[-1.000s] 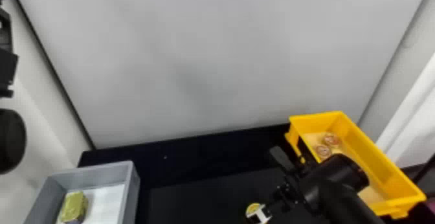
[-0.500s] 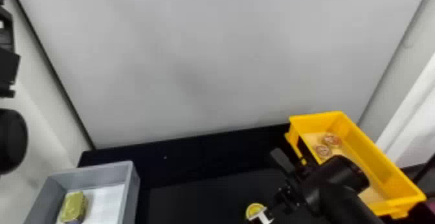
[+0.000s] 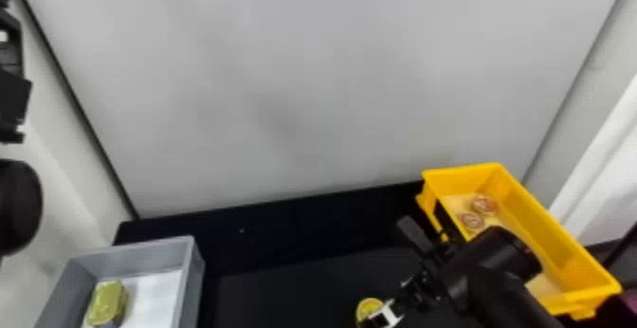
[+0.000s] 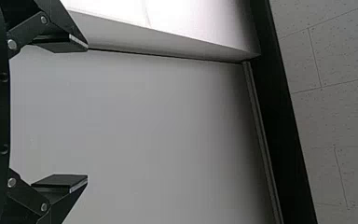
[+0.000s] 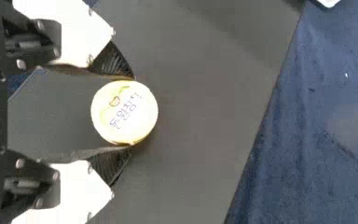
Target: Pick up the round yellow can and place it in the yellow rectangular box
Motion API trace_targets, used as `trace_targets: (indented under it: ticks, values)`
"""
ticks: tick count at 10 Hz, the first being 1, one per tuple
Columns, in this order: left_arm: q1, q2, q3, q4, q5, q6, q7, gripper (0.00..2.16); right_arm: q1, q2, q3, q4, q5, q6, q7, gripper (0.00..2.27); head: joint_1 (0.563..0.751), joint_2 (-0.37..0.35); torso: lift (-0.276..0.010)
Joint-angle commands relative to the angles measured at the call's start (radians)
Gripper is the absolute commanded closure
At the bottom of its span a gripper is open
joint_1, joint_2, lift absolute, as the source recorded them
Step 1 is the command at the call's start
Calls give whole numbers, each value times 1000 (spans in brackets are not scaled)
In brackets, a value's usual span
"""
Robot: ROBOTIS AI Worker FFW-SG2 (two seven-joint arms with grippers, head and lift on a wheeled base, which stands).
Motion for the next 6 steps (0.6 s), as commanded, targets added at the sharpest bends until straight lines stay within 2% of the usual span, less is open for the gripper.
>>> trace_targets:
  ticks: [1, 3, 6]
  values:
    - [2, 0, -2, -2, 3, 0, 0, 265, 11, -1, -20, -21, 49, 22, 36, 682, 620, 20, 0]
    - [2, -2, -11, -2, 8, 0, 2, 265, 28, 0, -58, -66, 154, 60, 128, 682, 620, 20, 0]
    - [9, -5, 17, -17, 11, 0, 5, 265, 82, 3, -132, -198, 312, 110, 246, 682, 620, 20, 0]
